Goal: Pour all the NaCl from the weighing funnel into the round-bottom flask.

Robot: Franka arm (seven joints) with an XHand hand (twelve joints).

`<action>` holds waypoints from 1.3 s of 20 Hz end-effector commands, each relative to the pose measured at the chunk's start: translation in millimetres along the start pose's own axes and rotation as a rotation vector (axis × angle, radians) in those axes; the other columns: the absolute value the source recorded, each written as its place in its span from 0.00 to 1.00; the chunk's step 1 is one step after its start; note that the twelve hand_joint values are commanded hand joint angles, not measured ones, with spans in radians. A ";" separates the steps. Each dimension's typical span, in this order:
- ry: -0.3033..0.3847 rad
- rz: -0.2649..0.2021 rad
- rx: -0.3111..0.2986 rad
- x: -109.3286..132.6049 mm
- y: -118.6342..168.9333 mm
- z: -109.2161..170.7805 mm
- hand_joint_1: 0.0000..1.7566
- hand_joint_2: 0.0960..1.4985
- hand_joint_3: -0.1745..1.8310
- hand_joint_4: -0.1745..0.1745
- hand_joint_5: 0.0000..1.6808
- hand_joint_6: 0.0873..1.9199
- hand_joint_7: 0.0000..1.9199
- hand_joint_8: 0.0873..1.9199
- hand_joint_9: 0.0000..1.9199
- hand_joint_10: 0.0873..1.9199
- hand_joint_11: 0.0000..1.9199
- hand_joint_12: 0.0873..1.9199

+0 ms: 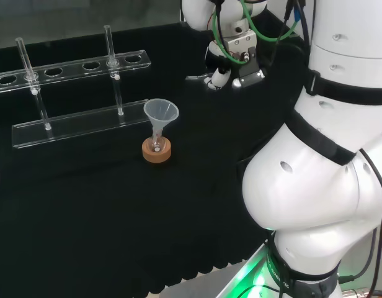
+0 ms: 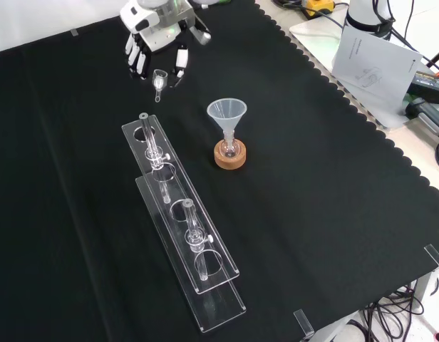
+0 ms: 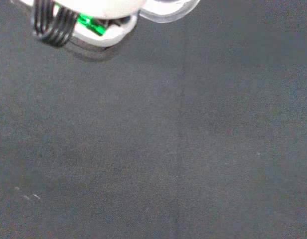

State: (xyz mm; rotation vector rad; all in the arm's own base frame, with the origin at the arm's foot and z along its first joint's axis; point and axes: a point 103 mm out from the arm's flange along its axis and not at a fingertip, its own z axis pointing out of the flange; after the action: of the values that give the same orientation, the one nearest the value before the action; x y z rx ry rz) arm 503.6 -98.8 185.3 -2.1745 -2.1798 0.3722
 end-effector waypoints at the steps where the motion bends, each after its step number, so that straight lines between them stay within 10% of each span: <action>1: -0.042 0.050 -0.007 3.7 -38.9 -25.7 0.63 0.42 0.39 1.00 0.74 0.34 0.38 0.30 0.54 0.14 0.41 0.54; 26: -0.100 0.035 -0.029 62.6 -140.2 -77.5 0.63 0.42 0.39 1.00 0.74 0.34 0.38 0.29 0.54 0.14 0.41 0.55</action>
State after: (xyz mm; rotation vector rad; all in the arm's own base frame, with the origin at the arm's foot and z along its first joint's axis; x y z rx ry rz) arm 398.0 -49.9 276.9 -2.2853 -2.1904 0.3974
